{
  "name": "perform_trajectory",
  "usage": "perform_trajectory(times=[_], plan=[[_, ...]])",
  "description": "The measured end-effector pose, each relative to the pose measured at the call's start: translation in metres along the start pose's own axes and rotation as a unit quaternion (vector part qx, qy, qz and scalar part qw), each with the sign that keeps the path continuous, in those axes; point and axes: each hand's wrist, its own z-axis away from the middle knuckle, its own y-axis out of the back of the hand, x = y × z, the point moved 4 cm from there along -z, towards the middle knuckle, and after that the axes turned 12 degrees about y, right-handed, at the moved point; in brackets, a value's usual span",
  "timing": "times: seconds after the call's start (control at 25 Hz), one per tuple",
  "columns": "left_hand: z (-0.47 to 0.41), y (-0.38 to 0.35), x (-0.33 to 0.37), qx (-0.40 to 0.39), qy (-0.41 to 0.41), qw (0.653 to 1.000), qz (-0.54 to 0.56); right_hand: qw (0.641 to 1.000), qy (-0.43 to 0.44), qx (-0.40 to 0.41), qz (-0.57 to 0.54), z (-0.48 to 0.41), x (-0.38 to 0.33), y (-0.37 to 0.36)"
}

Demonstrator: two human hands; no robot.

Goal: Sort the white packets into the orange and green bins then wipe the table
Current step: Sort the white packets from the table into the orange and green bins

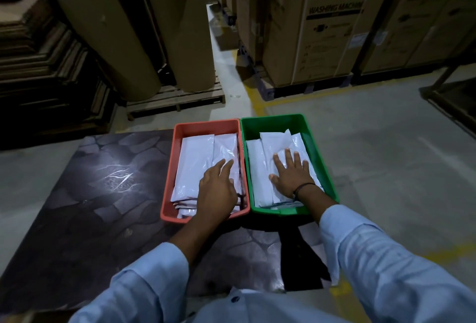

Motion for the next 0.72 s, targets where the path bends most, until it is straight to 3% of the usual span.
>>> perform_trajectory(times=[0.28,0.52,0.72], plan=[[0.019,0.027,-0.03,0.004,-0.047,0.999,-0.015,0.992,0.0,0.122,-0.016,0.042,-0.053,0.02],[0.052,0.027,-0.057,-0.021,-0.102,0.994,-0.04,0.986,0.011,0.165,-0.023,0.087,-0.101,0.006],[0.073,0.036,-0.076,-0.04,-0.124,0.991,-0.036,0.982,-0.047,0.179,0.034,0.114,-0.121,-0.008]])
